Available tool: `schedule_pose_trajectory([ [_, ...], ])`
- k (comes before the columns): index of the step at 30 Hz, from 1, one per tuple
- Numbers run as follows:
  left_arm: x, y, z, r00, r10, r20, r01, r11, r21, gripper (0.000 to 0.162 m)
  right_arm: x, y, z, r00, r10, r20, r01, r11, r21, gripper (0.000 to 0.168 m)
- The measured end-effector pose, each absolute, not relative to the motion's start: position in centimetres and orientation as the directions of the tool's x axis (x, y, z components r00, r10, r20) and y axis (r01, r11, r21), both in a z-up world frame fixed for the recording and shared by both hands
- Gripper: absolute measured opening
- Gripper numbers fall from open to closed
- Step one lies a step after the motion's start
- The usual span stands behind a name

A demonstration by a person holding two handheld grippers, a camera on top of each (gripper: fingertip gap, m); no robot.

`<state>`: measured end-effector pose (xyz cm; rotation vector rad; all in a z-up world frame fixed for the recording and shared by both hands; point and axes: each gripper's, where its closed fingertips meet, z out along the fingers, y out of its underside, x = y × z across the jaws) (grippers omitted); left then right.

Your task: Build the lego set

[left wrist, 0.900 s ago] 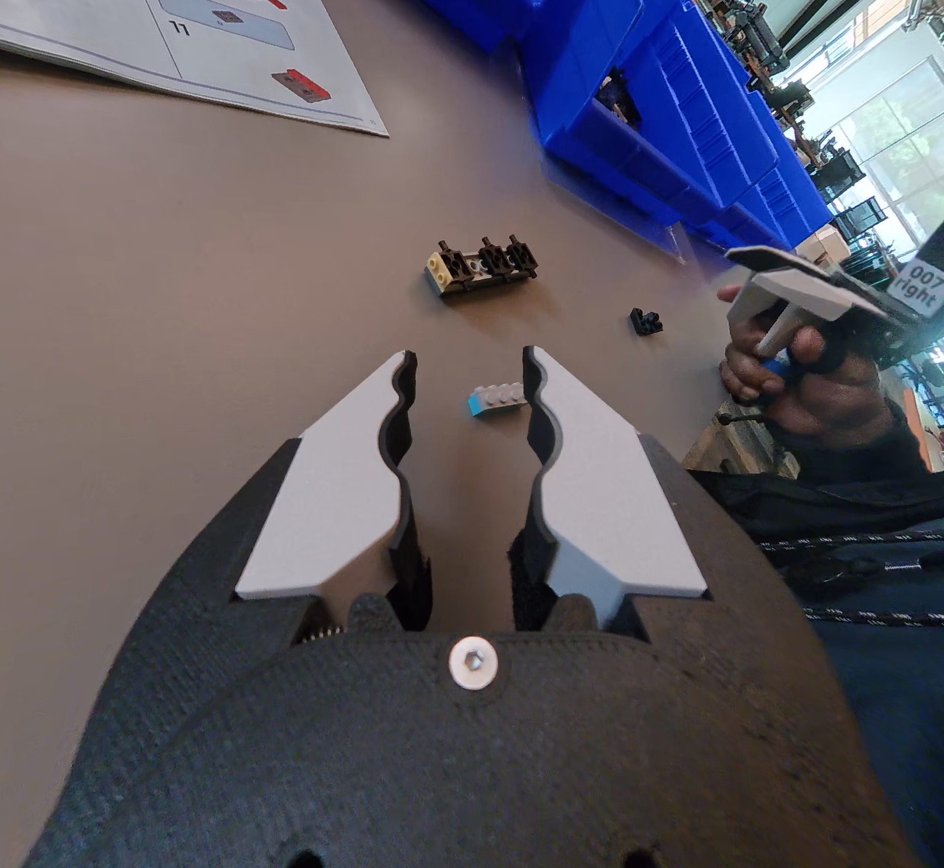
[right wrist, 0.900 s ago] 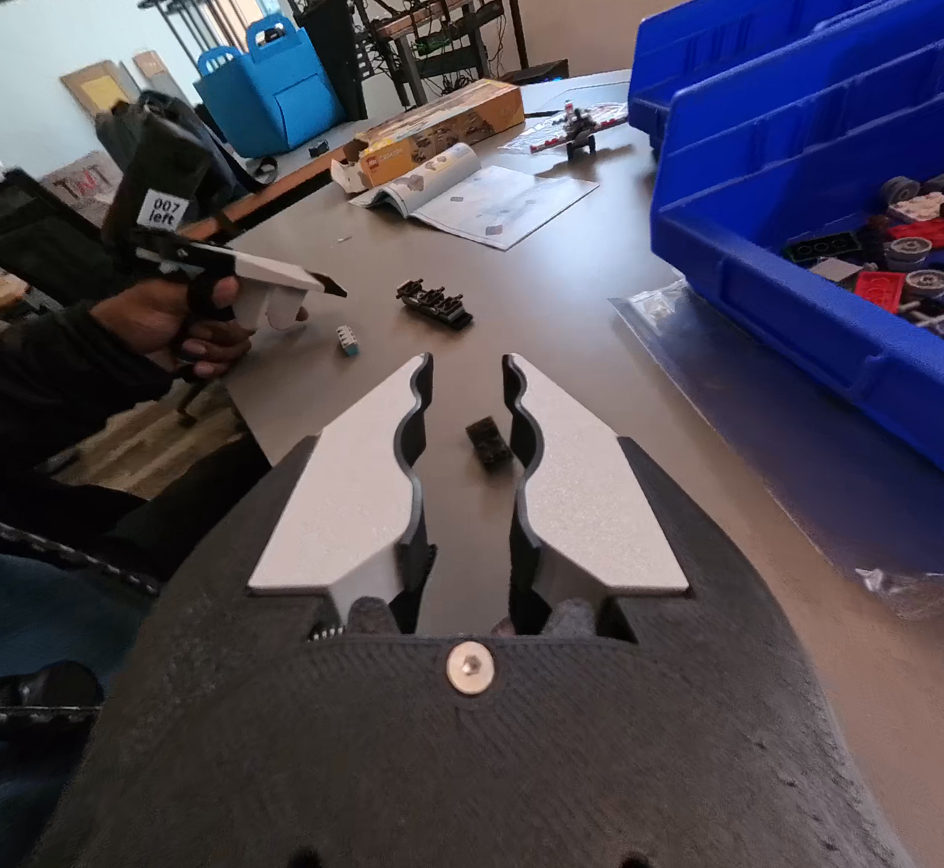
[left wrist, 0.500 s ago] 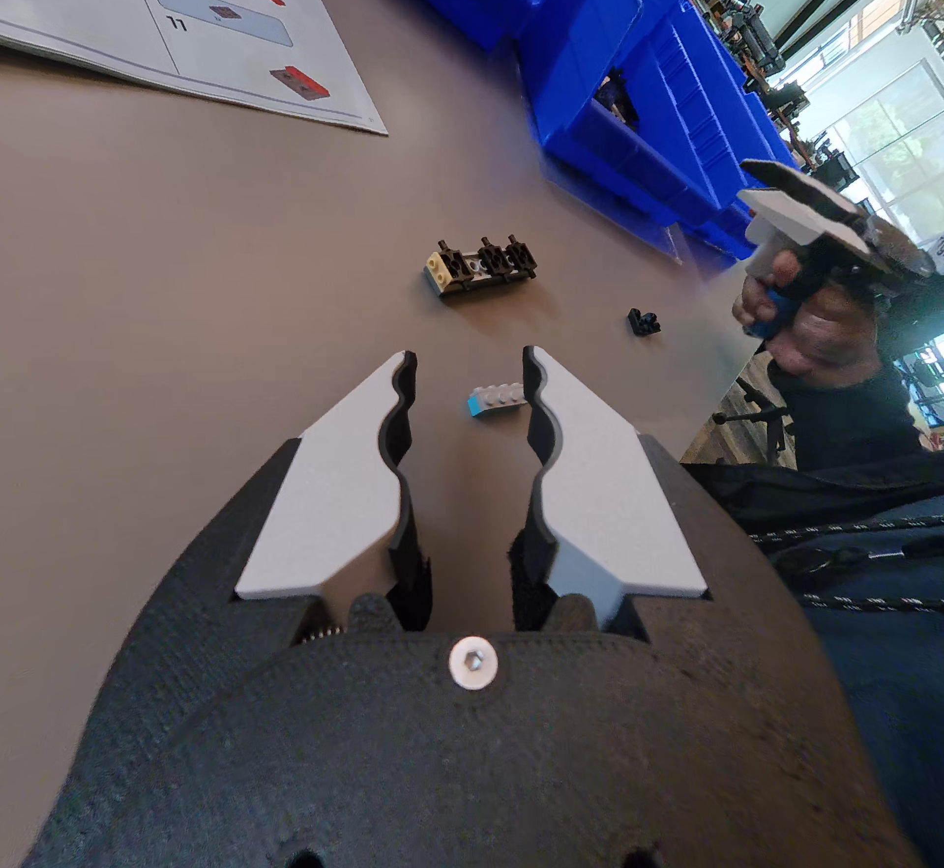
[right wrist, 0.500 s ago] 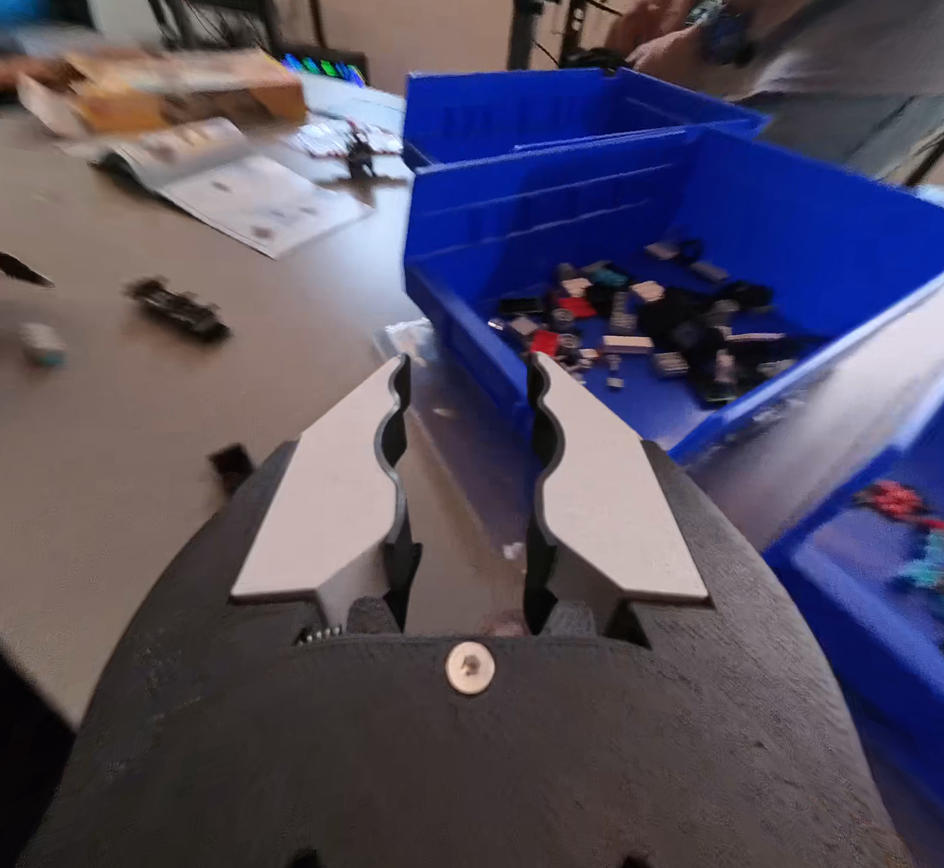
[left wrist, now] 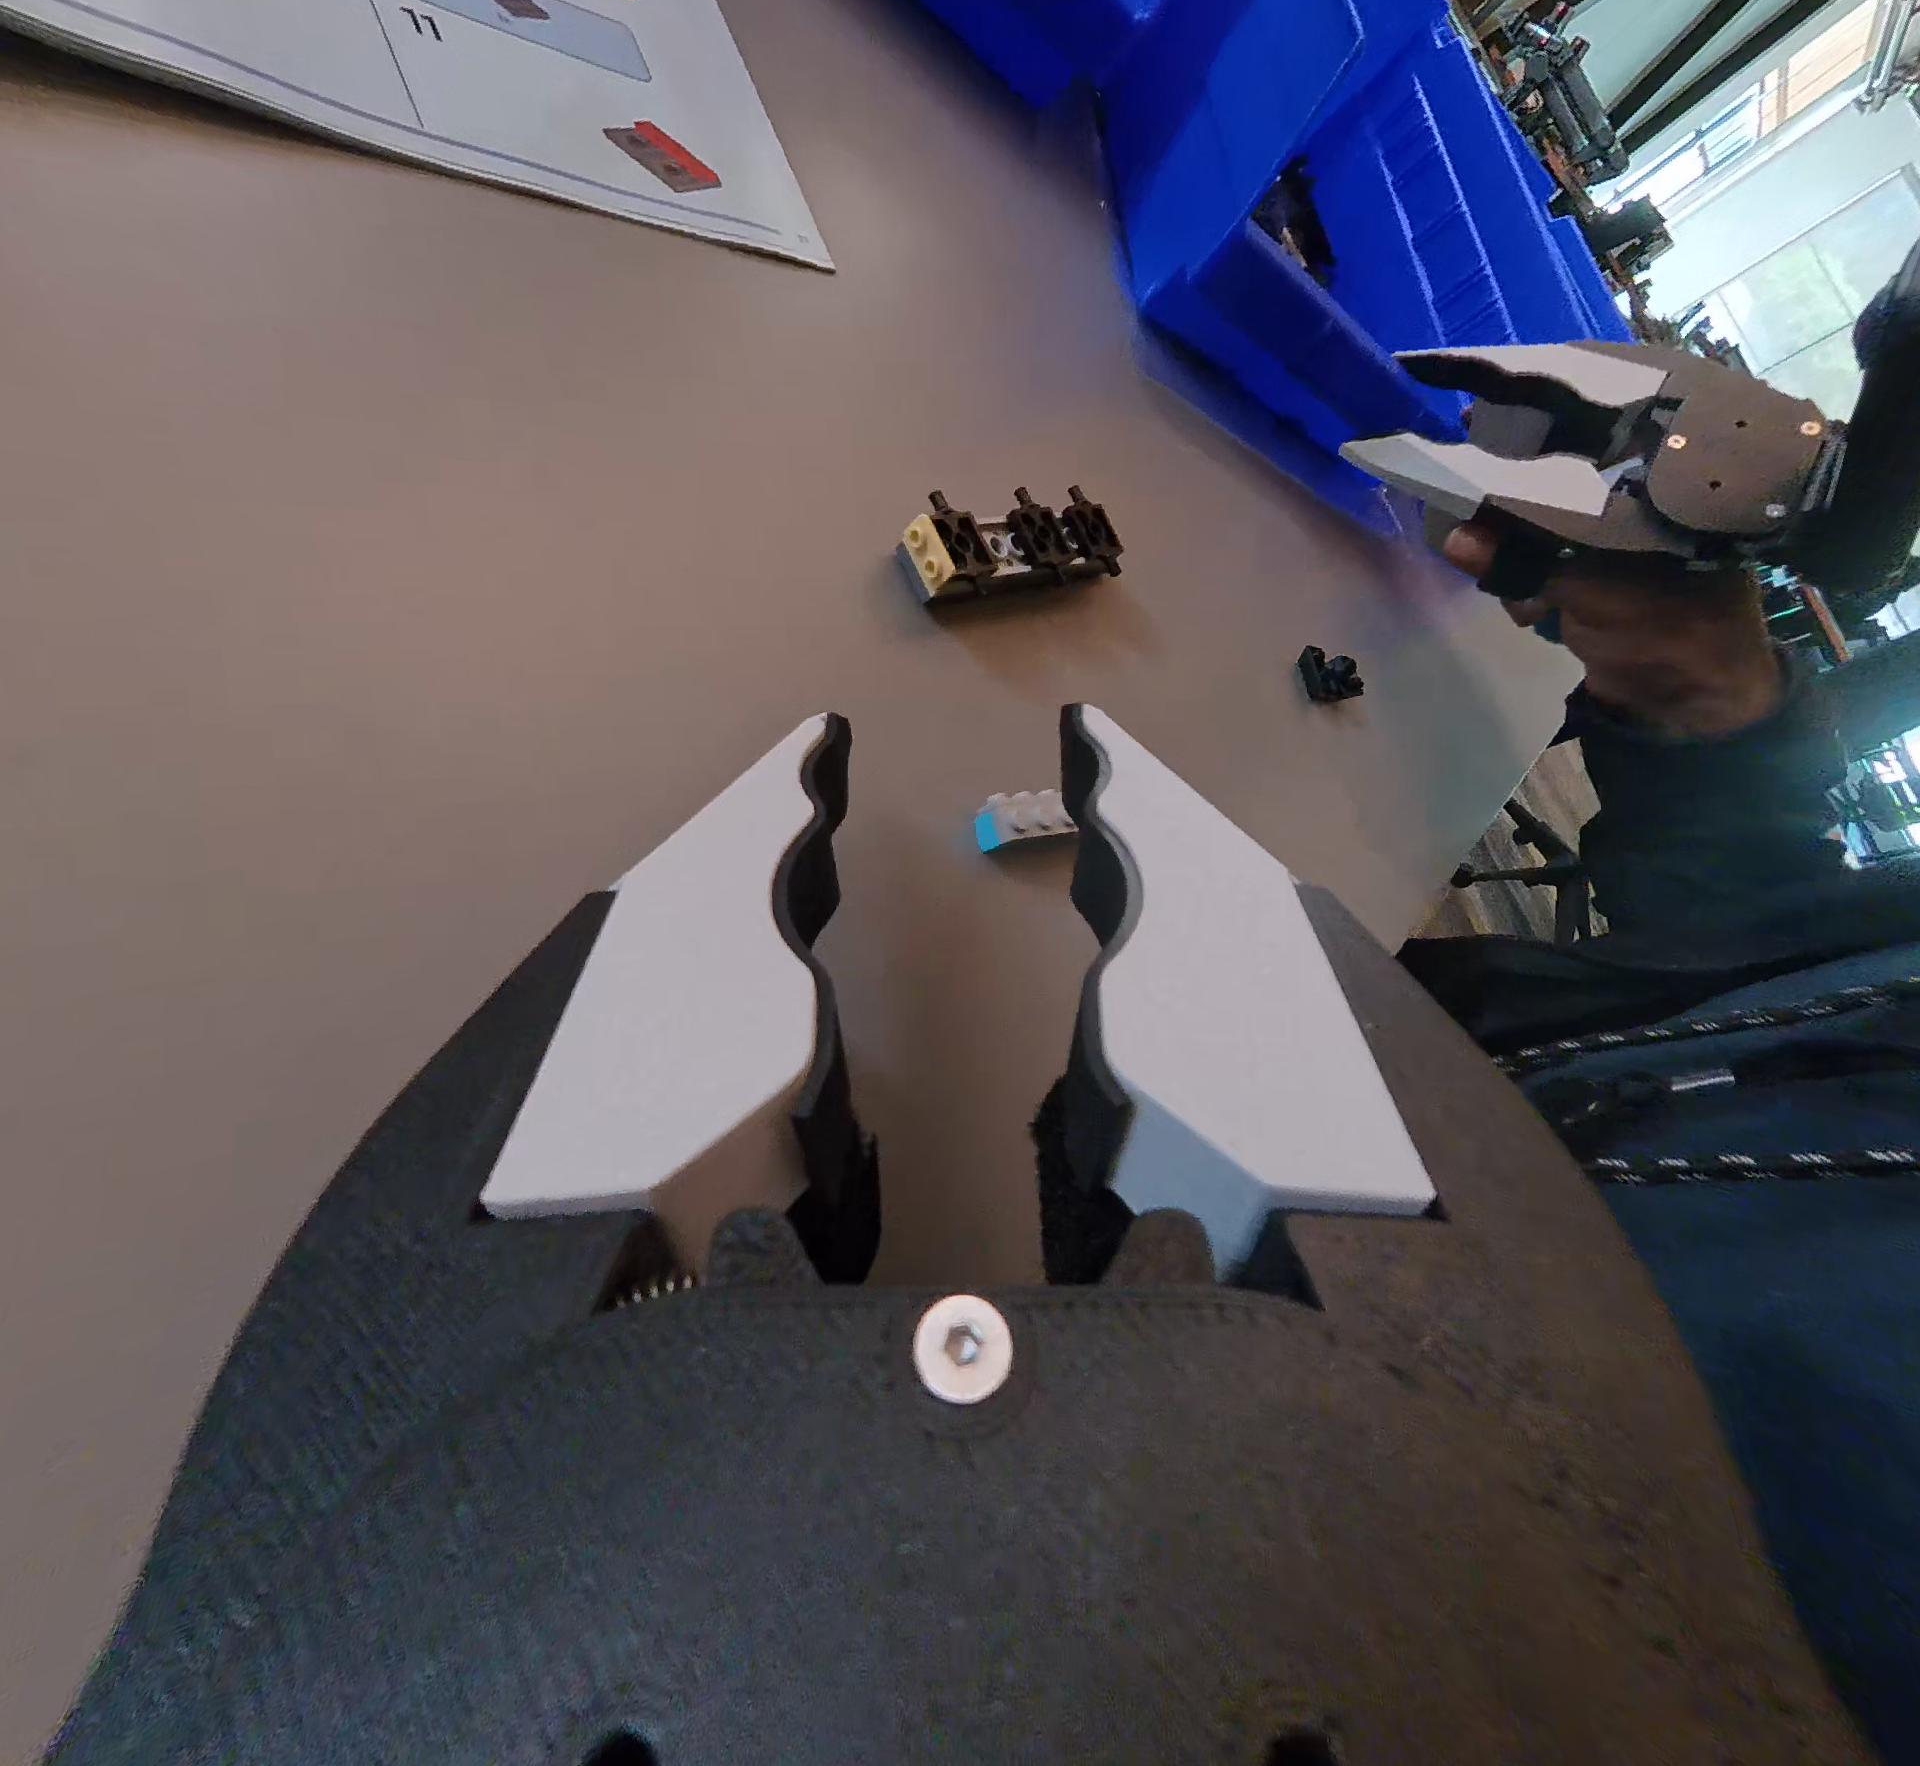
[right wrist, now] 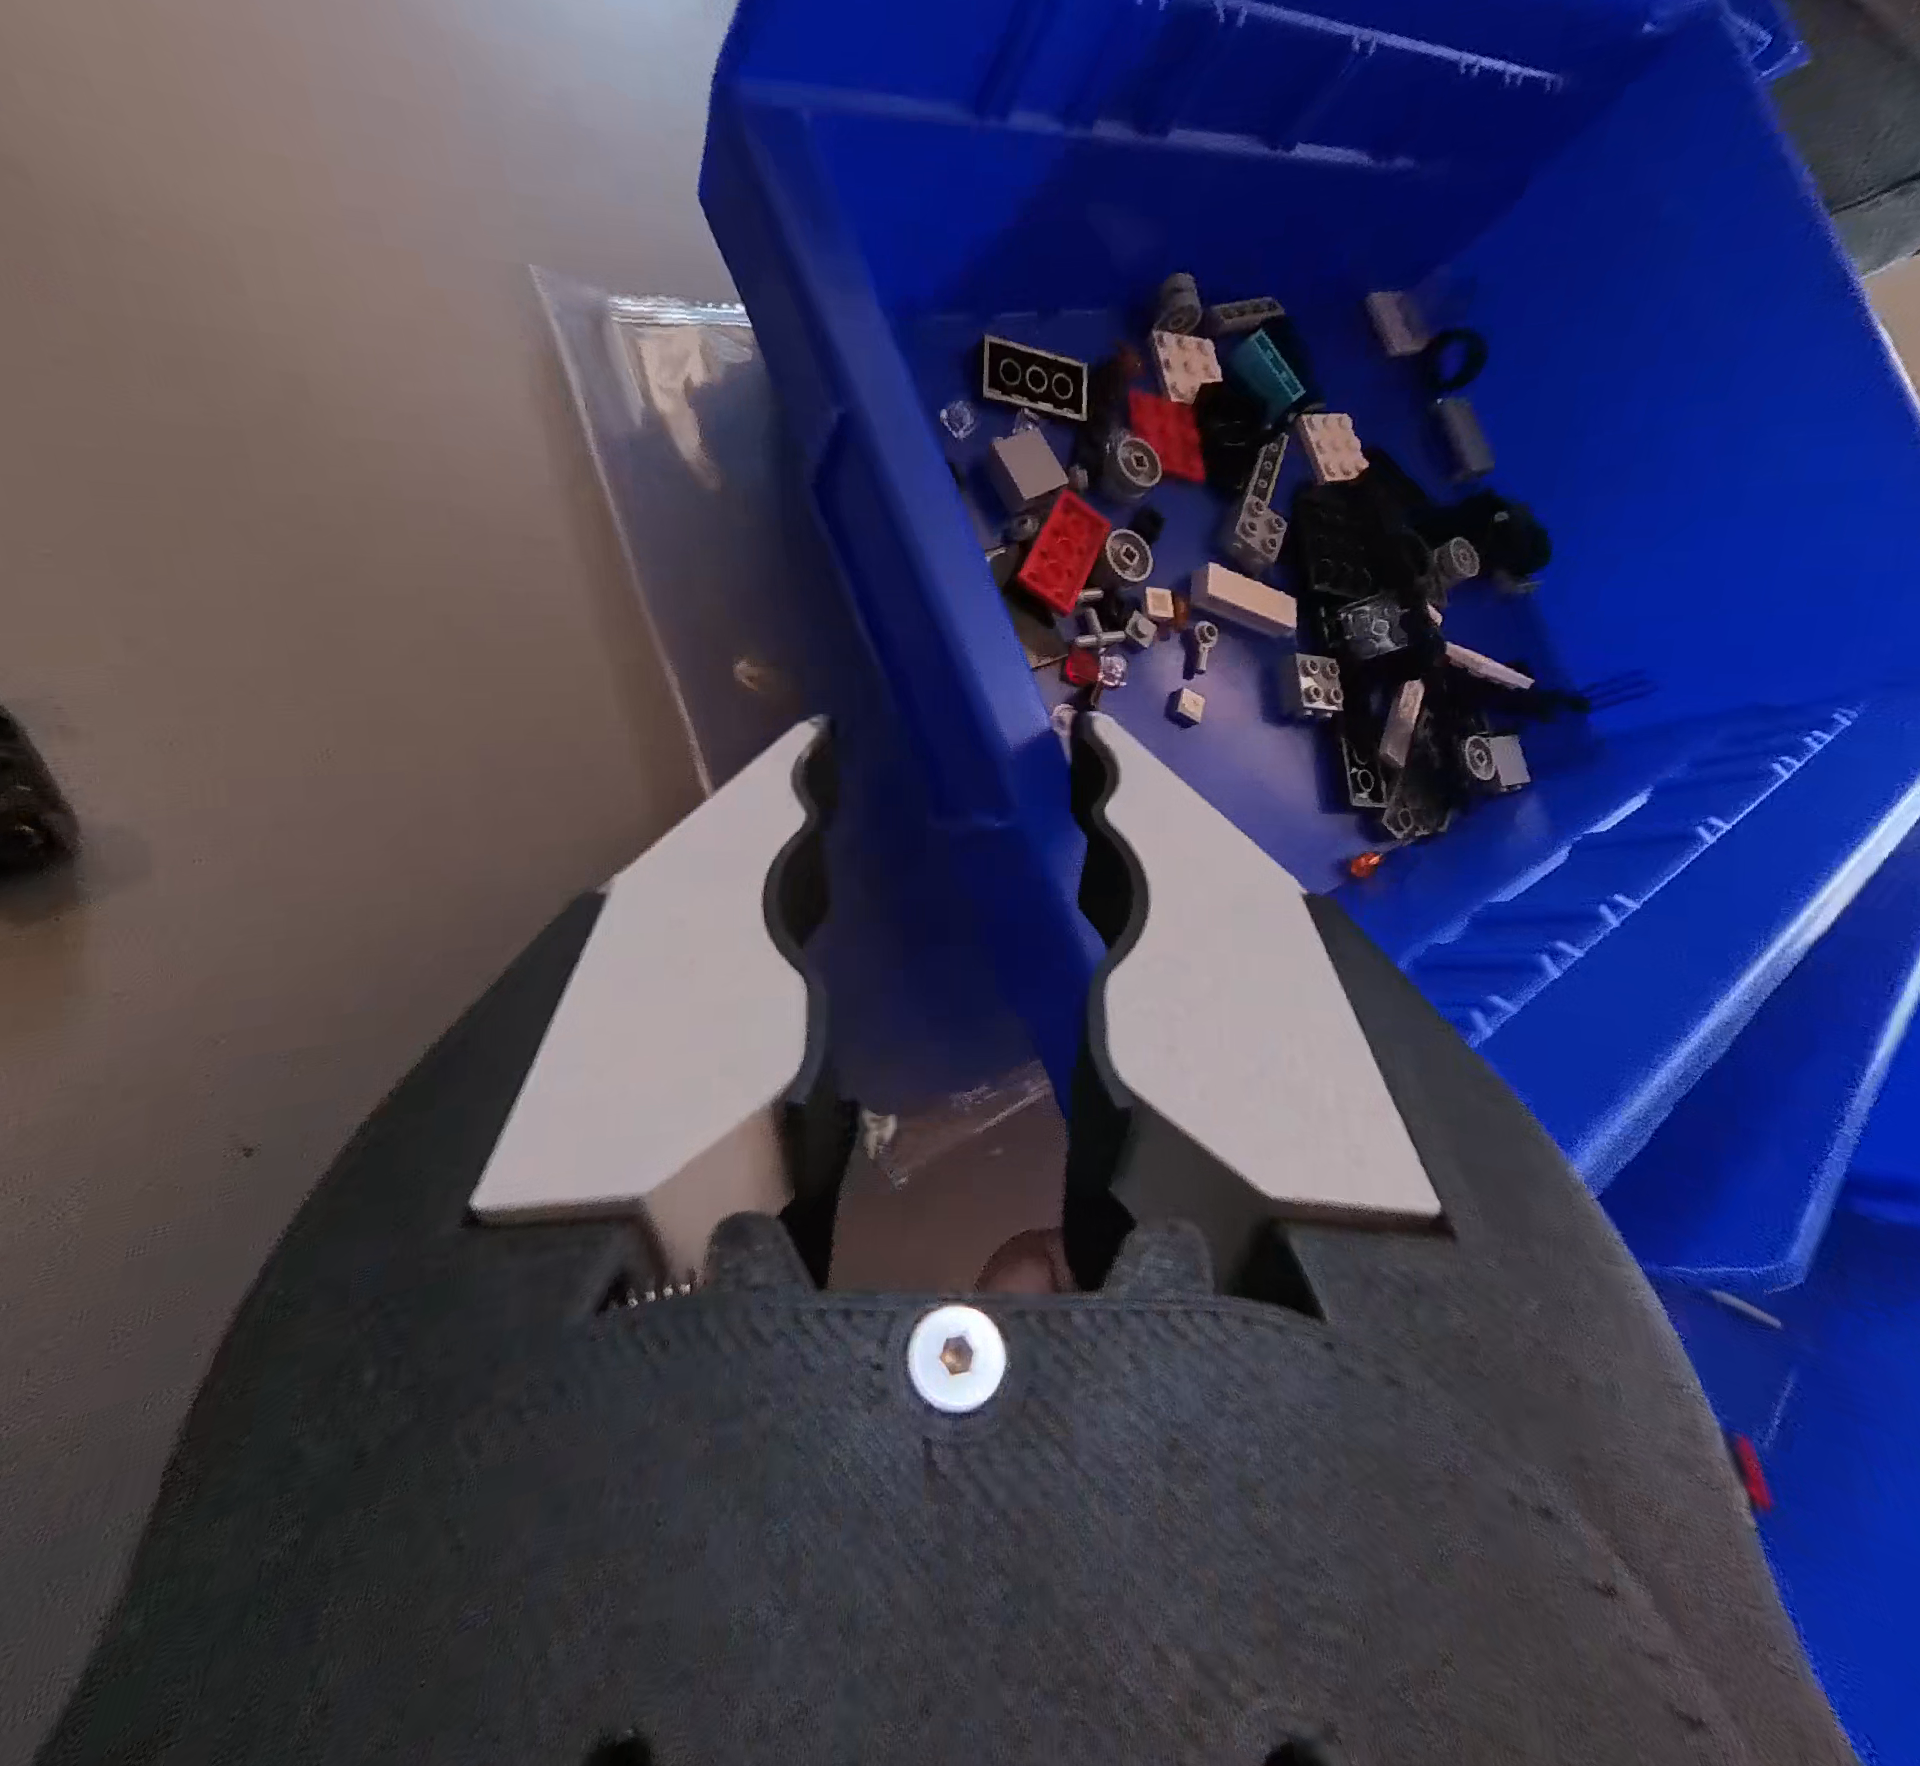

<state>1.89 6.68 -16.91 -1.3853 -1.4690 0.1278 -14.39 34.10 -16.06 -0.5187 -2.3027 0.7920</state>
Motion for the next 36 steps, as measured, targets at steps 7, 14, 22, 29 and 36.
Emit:
schedule_pose_trajectory([
  [7,1.8,6.7,-17.3,0.218,0.755,0.619,0.688,0.331,-0.646,0.038,-14.2,33.8,-16.2,-0.691,0.562,0.455,0.107,0.702,-0.704,0.056],
  [14,1.7,6.7,-17.5,0.204,0.739,0.642,0.702,0.346,-0.622,0.034,-14.2,33.6,-16.1,-0.689,0.572,0.446,0.098,0.682,-0.724,0.055],
  [22,1.7,6.8,-17.5,0.207,0.736,0.644,0.703,0.346,-0.621,0.033,-13.1,33.9,-12.2,-0.715,0.567,0.409,-0.08,0.515,-0.854,0.051],
  [29,1.7,6.8,-17.5,0.209,0.733,0.647,0.708,0.344,-0.617,0.033,-15.4,47.1,-9.2,-0.506,0.738,0.447,0.025,0.53,-0.847,0.05],
  [36,1.7,7.0,-17.7,0.212,0.743,0.635,0.712,0.328,-0.621,0.032,-15.6,53.0,-14.0,-0.569,0.712,0.412,0.288,0.641,-0.711,0.051],
])
